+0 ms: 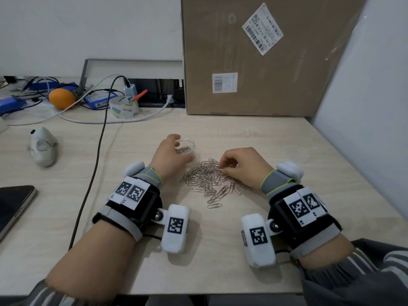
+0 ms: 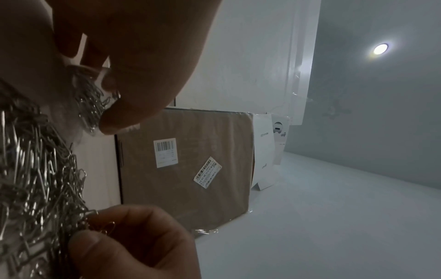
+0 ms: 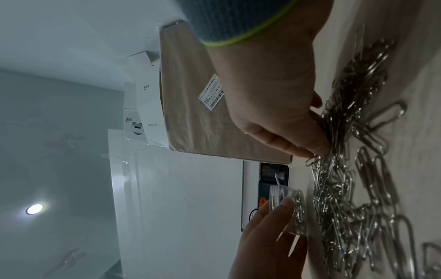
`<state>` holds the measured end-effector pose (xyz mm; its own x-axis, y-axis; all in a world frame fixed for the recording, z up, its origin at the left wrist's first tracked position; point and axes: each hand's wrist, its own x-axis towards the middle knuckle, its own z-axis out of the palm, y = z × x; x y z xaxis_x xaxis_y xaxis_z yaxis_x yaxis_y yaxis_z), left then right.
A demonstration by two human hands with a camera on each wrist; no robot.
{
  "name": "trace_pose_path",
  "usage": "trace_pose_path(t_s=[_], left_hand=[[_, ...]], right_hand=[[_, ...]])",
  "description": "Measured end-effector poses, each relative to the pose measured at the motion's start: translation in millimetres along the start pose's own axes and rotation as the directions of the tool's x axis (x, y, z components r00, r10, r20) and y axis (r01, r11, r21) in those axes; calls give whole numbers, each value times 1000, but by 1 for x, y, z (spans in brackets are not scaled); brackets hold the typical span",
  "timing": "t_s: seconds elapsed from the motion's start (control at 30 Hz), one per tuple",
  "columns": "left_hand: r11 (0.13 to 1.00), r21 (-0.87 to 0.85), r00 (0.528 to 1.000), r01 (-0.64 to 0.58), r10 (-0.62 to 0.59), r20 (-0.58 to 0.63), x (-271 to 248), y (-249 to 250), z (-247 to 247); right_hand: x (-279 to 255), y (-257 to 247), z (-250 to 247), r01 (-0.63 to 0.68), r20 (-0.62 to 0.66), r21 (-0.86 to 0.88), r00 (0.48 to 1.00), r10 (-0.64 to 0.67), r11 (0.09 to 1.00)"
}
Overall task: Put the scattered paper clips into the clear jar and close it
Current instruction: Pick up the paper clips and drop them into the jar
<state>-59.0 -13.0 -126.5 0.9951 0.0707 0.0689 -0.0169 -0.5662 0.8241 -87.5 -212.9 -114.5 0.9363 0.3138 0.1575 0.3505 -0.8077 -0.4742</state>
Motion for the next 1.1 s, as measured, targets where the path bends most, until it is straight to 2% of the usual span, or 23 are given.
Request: trace_pose_path(t_s=[0.27, 0.37, 0.47, 0.63, 0.77, 0.83, 0.93, 1.03, 1.1], left_hand=[[997, -61, 999, -38, 39, 10, -7, 5, 4], [997, -62, 998, -45, 47, 29, -10, 7, 5], [997, -60, 997, -52, 55, 56, -13, 10, 5], [992, -54, 984, -112, 118, 134, -18, 14, 5], [983, -58, 961, -177, 185, 206, -21, 17, 7], [977, -51, 944, -206, 213, 253, -24, 19, 9], [972, -67, 925, -226, 235, 297, -26, 21, 12], [967, -89, 923, -237, 253, 291, -27, 22, 13], [969, -75, 928, -235, 246, 278, -27, 21, 14]], right_hand=[[2, -1, -4, -86, -149, 3, 985, 85, 996], [1, -1, -5, -115, -168, 3, 979, 114, 993], [2, -1, -5, -122, -264, 106, 954, 146, 987], [2, -4, -10, -19, -481, 341, 856, 192, 940], [0, -10, -12, 108, -549, 473, 812, 197, 874], [-1, -15, -11, 156, -541, 515, 822, 178, 843], [-3, -20, -8, 184, -488, 540, 864, 127, 822], [-4, -21, -4, 143, -374, 510, 925, 70, 848], [-5, -21, -3, 120, -348, 460, 936, 54, 880]])
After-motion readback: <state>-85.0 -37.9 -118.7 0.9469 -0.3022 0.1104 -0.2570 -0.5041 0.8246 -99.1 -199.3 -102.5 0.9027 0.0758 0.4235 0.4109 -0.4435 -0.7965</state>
